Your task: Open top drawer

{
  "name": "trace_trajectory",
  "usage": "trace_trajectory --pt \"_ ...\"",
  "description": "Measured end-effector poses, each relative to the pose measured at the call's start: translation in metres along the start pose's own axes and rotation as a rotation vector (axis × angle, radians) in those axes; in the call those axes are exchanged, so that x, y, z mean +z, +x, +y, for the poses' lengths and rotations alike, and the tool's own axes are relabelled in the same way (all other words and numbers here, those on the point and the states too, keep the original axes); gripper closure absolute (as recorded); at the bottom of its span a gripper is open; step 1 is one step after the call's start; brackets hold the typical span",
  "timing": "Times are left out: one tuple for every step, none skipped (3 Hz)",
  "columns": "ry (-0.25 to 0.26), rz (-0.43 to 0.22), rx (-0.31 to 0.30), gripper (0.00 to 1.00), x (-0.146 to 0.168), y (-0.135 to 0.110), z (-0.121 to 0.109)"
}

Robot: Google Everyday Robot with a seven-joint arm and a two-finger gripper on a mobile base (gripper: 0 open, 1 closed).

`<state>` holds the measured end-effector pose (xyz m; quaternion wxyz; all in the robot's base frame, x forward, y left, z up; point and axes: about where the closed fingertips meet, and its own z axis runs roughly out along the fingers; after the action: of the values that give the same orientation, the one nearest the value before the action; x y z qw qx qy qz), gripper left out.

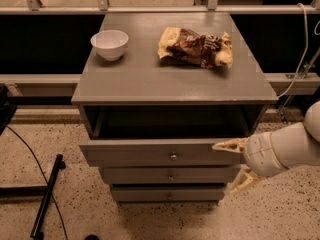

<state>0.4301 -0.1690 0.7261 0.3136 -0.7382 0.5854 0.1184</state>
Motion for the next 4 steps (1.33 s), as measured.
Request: trace_trajectory --pt "0.016 0.017 -0.006 0.05 0.002 -0.003 -0.007" --pt "0.016 0.054 -0.001 0.0 0.017 0.008 -0.021" --pt "0.001 0.086 0.018 0.0 0.043 0.028 -0.042" --pt "-0.022 0.113 0.047 0.0 0.07 0.051 -0.059"
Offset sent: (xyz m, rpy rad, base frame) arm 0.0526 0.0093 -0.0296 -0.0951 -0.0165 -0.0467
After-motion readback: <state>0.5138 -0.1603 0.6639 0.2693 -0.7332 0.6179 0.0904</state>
